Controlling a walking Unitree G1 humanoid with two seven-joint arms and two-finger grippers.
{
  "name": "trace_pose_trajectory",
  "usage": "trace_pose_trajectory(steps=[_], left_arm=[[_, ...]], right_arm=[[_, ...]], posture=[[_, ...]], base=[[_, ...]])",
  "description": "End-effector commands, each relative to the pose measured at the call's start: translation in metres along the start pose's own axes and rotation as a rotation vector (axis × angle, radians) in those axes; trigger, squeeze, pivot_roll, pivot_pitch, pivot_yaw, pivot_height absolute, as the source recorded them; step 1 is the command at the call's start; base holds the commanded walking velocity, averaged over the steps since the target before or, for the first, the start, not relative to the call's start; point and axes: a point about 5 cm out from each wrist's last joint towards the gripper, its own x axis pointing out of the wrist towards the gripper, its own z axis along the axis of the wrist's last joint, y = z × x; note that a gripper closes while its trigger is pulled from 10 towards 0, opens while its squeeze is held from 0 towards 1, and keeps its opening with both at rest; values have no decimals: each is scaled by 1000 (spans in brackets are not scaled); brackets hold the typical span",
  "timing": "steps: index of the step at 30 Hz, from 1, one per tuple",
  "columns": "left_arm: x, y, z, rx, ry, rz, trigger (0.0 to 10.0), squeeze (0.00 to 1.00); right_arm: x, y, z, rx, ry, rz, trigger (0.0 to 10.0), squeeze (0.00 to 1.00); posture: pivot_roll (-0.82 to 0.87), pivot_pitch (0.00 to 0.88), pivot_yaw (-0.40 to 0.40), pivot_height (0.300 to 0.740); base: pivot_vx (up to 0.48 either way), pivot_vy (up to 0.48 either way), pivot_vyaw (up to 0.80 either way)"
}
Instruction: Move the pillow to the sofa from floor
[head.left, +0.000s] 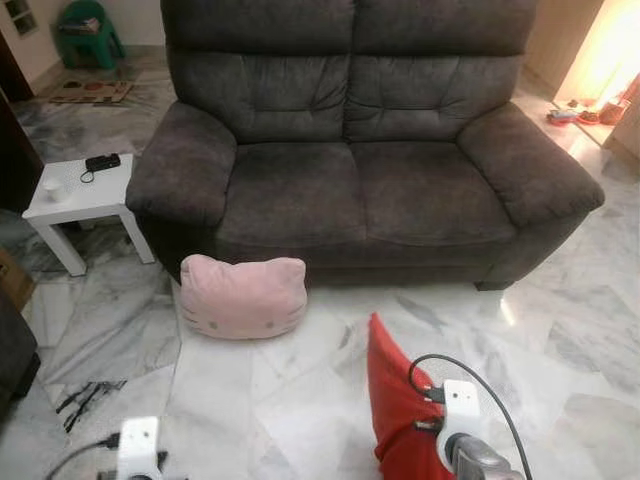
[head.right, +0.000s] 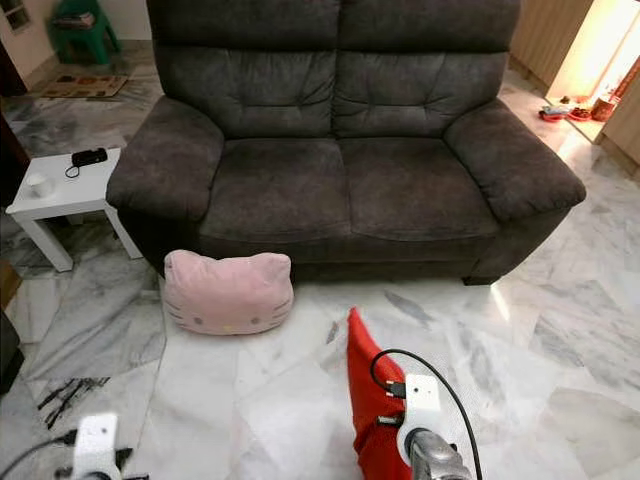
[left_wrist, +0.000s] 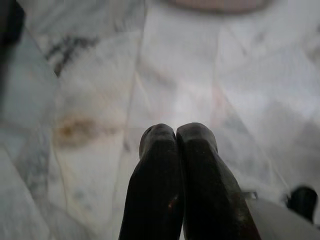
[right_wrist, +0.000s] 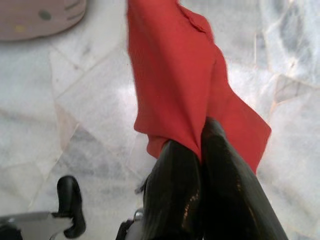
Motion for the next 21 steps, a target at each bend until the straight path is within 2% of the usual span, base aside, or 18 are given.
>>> trace_pose_trajectory(steps=[1,2,4,7,10,14,18,20,21], left_arm=[[3,5,18,23,-88,-18,10000,0],[4,9,34,42,-161,-36,10000,0],[5,13,50,65,-228,-50,10000,0],[2,14,79,103,-355,-126,10000,0],[-2,8,92,163,-397,-221,10000,0],[-13,-6,101,248,-428,-370,10000,0],[-22,-11,108,267,-433,-451,10000,0],[-30,-15,111,291,-425,-521,10000,0],[-30,-15,111,291,-425,-521,10000,0]], right_arm=[[-2,-24,32,-39,-147,-31,10000,0],[-5,-39,48,-85,-199,-30,10000,0],[-6,-42,62,-124,-237,-23,10000,0],[-10,-46,100,-161,-343,27,10000,0],[-15,-43,126,-230,-400,102,10000,0],[-23,-27,153,-371,-459,325,10000,0],[-30,-18,168,-449,-492,464,10000,0],[-35,-13,173,-509,-474,597,10000,0],[-35,-13,173,-509,-474,597,10000,0]], posture=[[107,0,-60,740],[111,0,-60,740],[111,0,-56,740],[113,0,-56,740],[115,0,-57,740],[120,0,-56,740],[124,0,-57,740],[121,0,-56,740],[121,0,-56,740]], base=[[0,0,0],[0,0,0],[0,0,0],[0,0,0],[0,0,0],[0,0,0],[0,0,0],[0,0,0],[0,0,0]])
